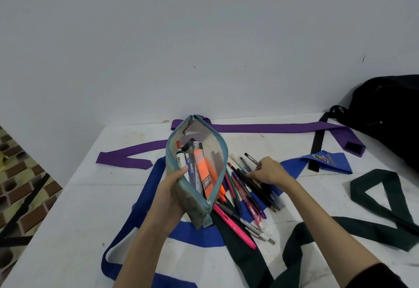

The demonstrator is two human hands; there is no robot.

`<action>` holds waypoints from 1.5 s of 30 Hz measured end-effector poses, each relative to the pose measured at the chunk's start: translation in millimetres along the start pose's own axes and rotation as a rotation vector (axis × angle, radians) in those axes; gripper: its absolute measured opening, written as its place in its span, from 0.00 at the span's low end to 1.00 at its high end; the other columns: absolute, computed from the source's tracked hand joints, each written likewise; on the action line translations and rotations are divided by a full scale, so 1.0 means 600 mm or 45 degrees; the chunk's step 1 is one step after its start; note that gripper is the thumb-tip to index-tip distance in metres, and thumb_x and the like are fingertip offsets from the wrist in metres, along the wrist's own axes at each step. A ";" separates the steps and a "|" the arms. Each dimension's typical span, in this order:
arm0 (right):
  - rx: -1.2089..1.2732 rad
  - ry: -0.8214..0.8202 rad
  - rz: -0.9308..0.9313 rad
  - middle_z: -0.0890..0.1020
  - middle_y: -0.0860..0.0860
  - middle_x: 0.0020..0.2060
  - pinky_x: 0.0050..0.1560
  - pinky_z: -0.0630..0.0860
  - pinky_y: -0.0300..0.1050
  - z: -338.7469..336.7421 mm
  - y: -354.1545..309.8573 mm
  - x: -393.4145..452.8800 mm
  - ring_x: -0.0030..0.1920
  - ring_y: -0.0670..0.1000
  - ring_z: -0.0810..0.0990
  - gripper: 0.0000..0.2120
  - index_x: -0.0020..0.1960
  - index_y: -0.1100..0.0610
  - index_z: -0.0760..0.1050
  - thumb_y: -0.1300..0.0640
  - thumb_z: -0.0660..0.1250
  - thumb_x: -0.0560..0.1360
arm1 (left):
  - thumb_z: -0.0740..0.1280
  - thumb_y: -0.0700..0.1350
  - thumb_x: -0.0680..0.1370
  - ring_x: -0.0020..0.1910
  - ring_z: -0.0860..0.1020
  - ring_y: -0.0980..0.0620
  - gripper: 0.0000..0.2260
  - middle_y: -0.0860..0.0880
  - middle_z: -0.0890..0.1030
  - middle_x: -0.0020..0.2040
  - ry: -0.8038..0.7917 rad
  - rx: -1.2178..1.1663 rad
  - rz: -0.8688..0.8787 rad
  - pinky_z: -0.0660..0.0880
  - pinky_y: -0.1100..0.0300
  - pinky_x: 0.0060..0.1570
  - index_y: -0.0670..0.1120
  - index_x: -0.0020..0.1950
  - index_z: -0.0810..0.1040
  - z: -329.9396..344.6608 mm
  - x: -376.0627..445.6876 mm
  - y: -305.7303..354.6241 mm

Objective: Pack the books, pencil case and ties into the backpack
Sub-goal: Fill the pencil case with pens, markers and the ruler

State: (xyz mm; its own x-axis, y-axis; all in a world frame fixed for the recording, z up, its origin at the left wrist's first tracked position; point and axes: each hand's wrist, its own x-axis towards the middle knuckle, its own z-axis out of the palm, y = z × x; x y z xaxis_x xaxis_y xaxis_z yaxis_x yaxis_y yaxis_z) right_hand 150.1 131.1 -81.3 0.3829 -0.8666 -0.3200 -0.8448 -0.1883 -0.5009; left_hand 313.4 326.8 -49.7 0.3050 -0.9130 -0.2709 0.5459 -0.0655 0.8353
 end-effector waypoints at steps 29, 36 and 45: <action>0.116 -0.328 -0.604 0.76 0.60 0.56 0.36 0.75 0.41 -0.112 -0.173 -0.188 0.39 0.47 0.72 0.27 0.73 0.53 0.59 0.67 0.57 0.76 | 0.70 0.49 0.67 0.60 0.77 0.42 0.29 0.41 0.79 0.59 -0.004 0.013 0.100 0.72 0.41 0.62 0.49 0.67 0.71 0.051 0.000 -0.005; 0.150 -0.346 -0.692 0.80 0.55 0.58 0.59 0.75 0.48 -0.105 -0.176 -0.193 0.59 0.53 0.78 0.16 0.63 0.59 0.75 0.65 0.60 0.77 | 0.69 0.49 0.66 0.60 0.77 0.40 0.27 0.38 0.79 0.59 0.015 -0.020 0.084 0.71 0.40 0.62 0.46 0.65 0.73 0.056 0.000 -0.002; 0.236 0.228 -0.211 0.82 0.54 0.38 0.40 0.74 0.43 -0.085 -0.042 -0.086 0.38 0.50 0.78 0.06 0.45 0.61 0.79 0.63 0.63 0.74 | 0.68 0.46 0.70 0.56 0.77 0.36 0.16 0.39 0.79 0.52 0.039 -0.094 0.058 0.72 0.42 0.59 0.44 0.56 0.76 0.028 0.004 0.027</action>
State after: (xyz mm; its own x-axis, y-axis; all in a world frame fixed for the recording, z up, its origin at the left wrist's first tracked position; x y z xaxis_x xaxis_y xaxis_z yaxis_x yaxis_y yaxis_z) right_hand 132.6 157.0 -11.2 0.4241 -0.9018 -0.0829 -0.6872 -0.2608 -0.6781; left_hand 309.8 316.8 -28.9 0.3539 -0.9016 -0.2487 0.5865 0.0068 0.8099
